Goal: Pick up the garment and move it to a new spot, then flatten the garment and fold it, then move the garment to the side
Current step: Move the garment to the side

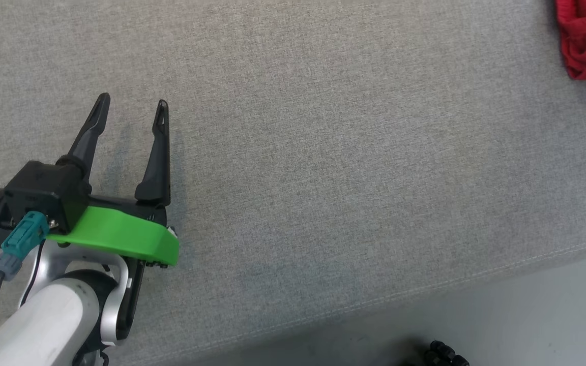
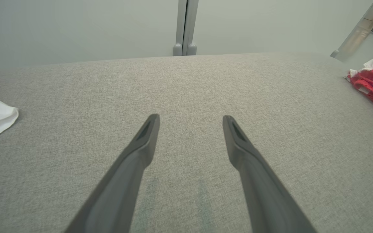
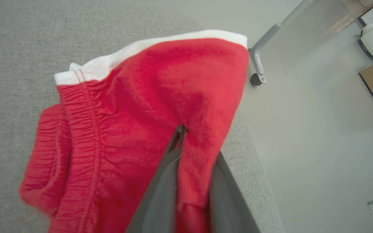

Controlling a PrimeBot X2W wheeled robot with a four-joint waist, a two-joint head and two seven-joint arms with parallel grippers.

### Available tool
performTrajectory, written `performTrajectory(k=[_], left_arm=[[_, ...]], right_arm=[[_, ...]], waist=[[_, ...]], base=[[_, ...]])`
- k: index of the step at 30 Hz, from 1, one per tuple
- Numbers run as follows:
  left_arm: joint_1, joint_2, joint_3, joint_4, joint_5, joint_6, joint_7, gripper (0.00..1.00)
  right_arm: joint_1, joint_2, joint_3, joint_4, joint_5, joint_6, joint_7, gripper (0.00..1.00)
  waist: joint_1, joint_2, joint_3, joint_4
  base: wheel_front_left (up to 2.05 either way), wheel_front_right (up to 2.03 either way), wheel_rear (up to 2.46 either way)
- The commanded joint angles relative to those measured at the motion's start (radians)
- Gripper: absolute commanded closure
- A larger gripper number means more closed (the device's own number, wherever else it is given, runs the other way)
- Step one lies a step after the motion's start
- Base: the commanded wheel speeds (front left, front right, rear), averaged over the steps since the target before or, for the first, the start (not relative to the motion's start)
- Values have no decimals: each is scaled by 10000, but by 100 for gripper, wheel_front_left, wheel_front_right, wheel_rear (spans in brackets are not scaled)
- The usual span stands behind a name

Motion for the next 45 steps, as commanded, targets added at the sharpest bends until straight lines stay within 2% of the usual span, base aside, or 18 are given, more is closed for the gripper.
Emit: performTrajectory(k=[1, 8, 17, 22, 37, 45], left_arm=[[-127, 120, -6, -97, 102, 83, 58, 0], [-6, 276, 1, -344, 221, 250, 200, 0], [-55, 227, -46, -360, 240, 306, 200, 0], [40, 142, -1, -222, 102, 250, 61, 0], [598, -862, 288, 1587, -971, -610, -1451, 0], [1337, -793, 755, 2888, -1661, -990, -2081, 0]], right_arm=[[-138, -38, 69, 102, -198, -11, -257, 2], [-341, -310, 252, 790, -1091, -13, -1069, 0], [-49, -392, 145, 1237, -1474, -14, -1391, 0], [-48, -201, -69, 1291, -1390, -14, -1933, 0], [566, 915, 806, 44, -295, -14, -2898, 0], [1743, 1422, 975, -451, 447, -13, -2872, 0]], waist=[[-2, -1, 113, 89], [-2, -1, 225, 66], [-2, -1, 222, -46], [-2, -1, 15, -158], [-2, -1, -2428, 121], [-2, -1, -3776, 516]], base=[[0, 0, 0], [0, 0, 0], [0, 0, 0], [0, 0, 0], [0, 0, 0], [0, 0, 0]])
